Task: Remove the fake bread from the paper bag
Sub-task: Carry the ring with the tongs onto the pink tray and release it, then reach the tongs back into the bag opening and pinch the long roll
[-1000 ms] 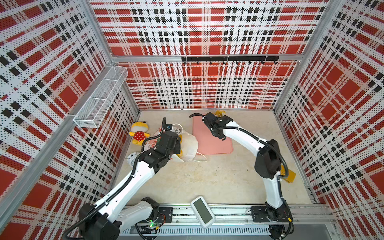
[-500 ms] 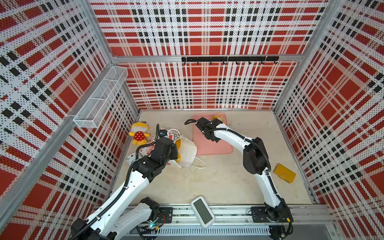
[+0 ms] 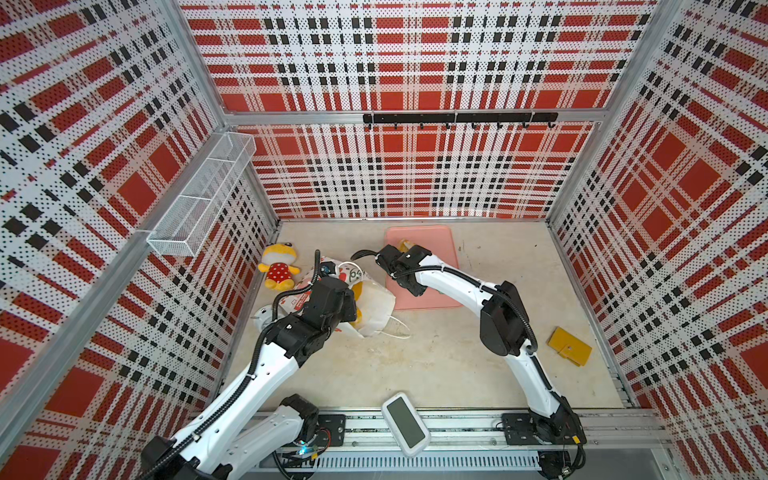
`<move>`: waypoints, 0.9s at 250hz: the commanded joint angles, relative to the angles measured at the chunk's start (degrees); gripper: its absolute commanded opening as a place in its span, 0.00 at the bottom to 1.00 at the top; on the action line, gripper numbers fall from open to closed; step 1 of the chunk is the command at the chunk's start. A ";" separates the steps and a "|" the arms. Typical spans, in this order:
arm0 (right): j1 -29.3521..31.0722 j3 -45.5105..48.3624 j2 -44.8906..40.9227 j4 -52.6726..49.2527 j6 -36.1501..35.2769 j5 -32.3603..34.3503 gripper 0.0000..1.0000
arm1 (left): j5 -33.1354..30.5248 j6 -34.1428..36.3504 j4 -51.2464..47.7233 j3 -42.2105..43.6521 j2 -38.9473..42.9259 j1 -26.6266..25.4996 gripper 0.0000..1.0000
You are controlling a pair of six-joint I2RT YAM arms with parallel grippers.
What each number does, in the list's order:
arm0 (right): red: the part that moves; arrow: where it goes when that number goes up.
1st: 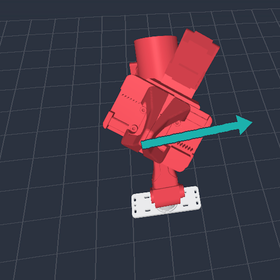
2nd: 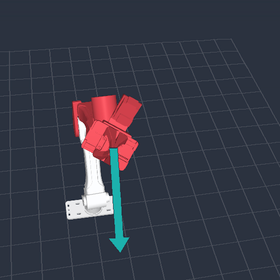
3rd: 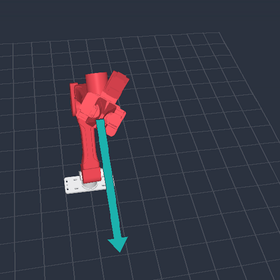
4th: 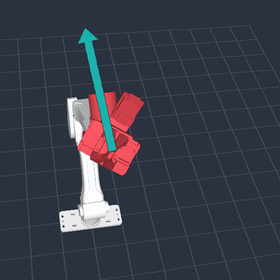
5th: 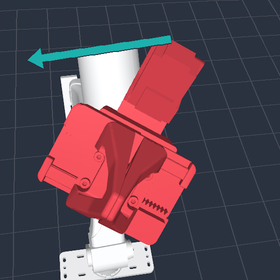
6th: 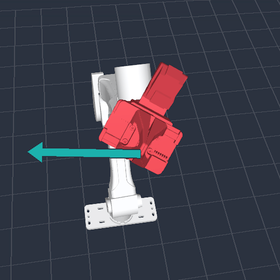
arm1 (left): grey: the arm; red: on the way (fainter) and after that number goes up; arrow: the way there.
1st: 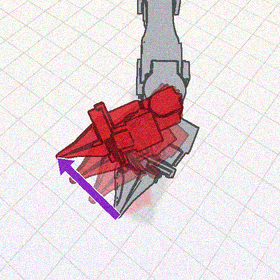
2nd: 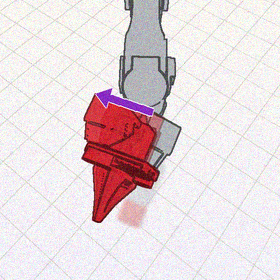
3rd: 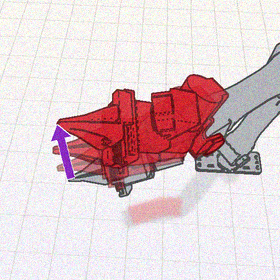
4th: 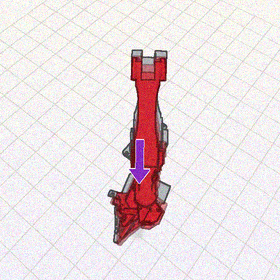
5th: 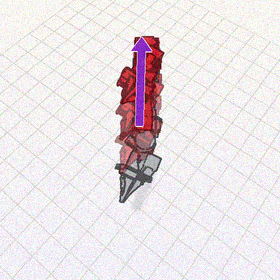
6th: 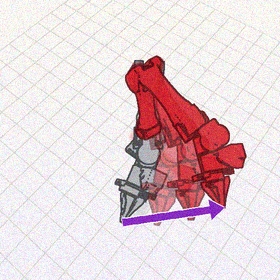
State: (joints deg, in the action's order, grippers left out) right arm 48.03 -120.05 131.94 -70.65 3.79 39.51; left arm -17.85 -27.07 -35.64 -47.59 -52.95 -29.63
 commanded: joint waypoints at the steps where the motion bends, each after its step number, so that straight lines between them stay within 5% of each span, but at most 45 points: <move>1: 0.12 1.95 -3.22 -0.50 2.86 -4.06 0.38 | -0.96 -2.10 -1.34 0.87 1.26 -0.28 0.00; 145: -1.26 20.89 -22.88 8.01 12.75 -26.59 0.38 | -1.28 -1.79 -1.96 0.99 2.22 -0.52 0.00; 225: -7.42 37.80 -37.31 20.75 18.83 -42.86 0.35 | -0.44 0.61 -0.91 1.78 2.37 -0.66 0.00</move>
State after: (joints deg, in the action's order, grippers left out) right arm 43.07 -87.33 99.94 -58.43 18.44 5.43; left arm -17.96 -26.87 -36.29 -46.89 -51.37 -29.89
